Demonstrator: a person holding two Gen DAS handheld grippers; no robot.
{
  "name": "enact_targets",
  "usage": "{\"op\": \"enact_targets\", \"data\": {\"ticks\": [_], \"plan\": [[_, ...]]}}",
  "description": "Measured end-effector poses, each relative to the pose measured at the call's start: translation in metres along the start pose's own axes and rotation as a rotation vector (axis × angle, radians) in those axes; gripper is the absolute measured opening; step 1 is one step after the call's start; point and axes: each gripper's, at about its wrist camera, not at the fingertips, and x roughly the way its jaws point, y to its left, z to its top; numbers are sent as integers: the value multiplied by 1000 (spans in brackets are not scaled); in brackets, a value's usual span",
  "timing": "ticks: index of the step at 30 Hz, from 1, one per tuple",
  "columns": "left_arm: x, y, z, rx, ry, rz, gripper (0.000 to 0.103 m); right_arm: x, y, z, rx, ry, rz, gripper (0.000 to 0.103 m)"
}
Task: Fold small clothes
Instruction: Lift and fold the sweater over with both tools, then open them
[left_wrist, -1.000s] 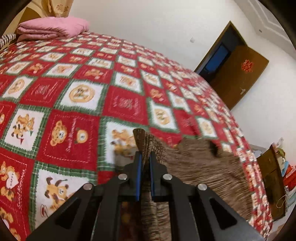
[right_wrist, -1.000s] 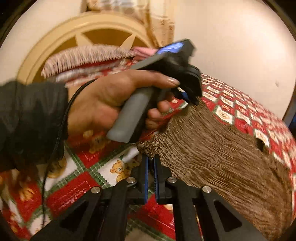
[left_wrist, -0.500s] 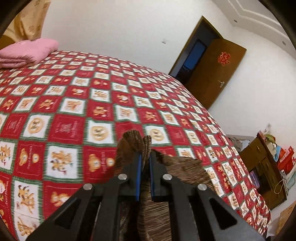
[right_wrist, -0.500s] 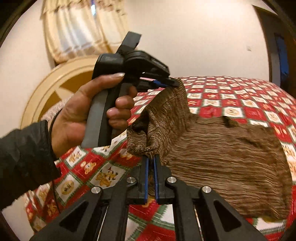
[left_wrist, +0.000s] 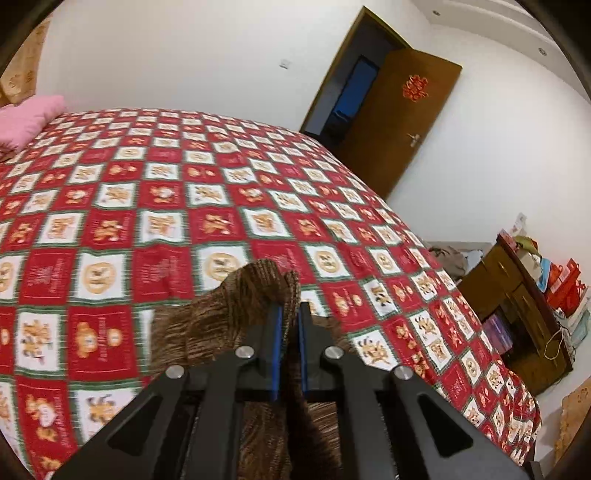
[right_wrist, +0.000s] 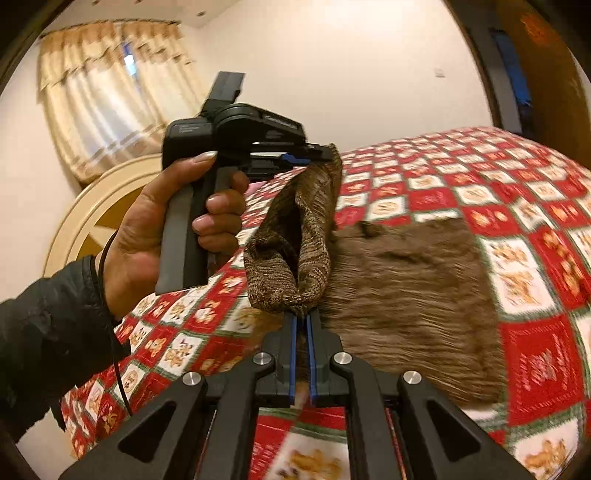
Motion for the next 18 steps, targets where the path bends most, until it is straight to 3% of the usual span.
{"op": "enact_targets", "data": {"ticks": [8,18], "plan": [[50,-40,-12,54,61,3,8,-19,-55,-11,126,7,-58,4],[101,-66,-34,79,125,74,11,-24,-112,-41,289,36,-99,2]]}}
